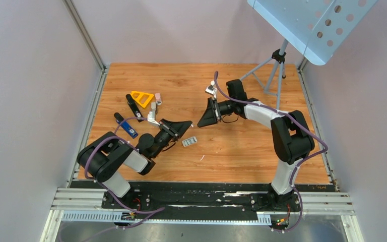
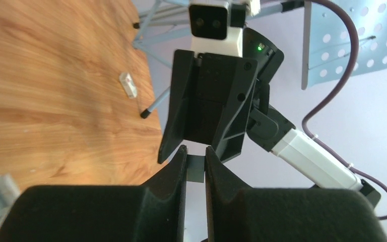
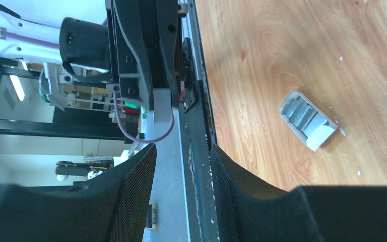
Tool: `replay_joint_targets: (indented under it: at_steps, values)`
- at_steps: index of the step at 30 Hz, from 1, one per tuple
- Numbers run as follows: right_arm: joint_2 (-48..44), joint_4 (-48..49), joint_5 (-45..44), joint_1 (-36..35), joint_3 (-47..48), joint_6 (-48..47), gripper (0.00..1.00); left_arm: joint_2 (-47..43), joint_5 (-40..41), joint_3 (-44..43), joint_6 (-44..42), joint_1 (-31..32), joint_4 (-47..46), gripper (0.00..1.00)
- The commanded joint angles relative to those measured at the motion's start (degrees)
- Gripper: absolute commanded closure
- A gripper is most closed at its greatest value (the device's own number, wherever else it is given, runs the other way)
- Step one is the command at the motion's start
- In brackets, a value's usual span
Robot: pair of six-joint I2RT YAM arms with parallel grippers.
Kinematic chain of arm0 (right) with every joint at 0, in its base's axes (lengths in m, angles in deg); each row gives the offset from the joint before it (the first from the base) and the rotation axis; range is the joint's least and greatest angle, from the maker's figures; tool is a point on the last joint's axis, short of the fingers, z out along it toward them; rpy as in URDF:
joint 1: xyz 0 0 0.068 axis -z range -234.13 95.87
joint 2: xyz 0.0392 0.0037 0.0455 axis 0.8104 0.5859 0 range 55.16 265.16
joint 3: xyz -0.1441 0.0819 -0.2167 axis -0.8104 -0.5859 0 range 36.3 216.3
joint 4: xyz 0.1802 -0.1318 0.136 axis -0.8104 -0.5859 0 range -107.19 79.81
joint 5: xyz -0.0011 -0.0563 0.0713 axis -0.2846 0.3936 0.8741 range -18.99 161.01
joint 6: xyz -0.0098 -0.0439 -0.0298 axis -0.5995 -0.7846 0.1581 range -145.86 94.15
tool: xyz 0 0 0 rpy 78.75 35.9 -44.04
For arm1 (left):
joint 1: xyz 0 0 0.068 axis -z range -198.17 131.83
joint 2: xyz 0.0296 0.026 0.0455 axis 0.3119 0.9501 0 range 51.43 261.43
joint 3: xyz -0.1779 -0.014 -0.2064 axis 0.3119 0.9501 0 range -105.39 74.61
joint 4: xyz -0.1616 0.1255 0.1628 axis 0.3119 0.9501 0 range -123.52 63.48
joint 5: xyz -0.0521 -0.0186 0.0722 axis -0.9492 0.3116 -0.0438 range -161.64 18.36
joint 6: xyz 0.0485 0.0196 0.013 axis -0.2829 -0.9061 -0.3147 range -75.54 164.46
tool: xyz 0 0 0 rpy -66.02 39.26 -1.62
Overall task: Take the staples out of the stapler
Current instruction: Place the staple in the staple box.
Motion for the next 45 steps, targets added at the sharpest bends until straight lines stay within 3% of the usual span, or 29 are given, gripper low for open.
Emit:
replay_joint_targets:
  at_steps: [1,5,8,11,14,17,20,29,45]
  values:
    - [-2.62,-9.08,-1.69,1.13,1.24,-10.33,0.52,-3.33,4.22,4.9,-1.94,-1.68,-3.29,0.98]
    - [-3.21,-12.95,-3.48,2.24,1.23,-15.34,0.52,-6.4,4.83,6.43,-2.32,-2.04,2.3,0.98]
    - [-3.49,-14.4,-4.6,2.95,1.14,-17.75,0.53,-12.43,4.47,5.18,-4.69,-2.04,15.7,0.99]
    - [-3.8,-16.04,-5.65,3.33,1.14,-19.86,0.53,-23.95,4.6,-1.25,-11.72,-1.83,44.44,0.99]
    - [-3.92,-17.21,-6.68,3.43,1.14,-21.3,0.53,-30.98,11.15,-10.99,-19.95,-0.3,73.35,0.99]
    - [-3.62,-17.78,-7.28,3.38,1.35,-21.95,0.53,-30.41,13.47,-19.94,-23.64,-0.21,91.15,0.98]
    - [-3.21,-18.09,-7.55,3.38,1.74,-22.17,0.53,-25.48,14.01,-28.16,-25.12,0.27,102.98,0.99]
    - [-3.51,-19.8,-9.36,3.38,1.75,-24.65,0.53,-12.61,19.07,-41.2,-29.26,7.5,111.84,0.99]
    - [-4.09,-23.19,-12.67,3.38,2.52,-30.4,0.53,-8.46,22.62,-42.69,-26.6,10.46,112.38,1.0]
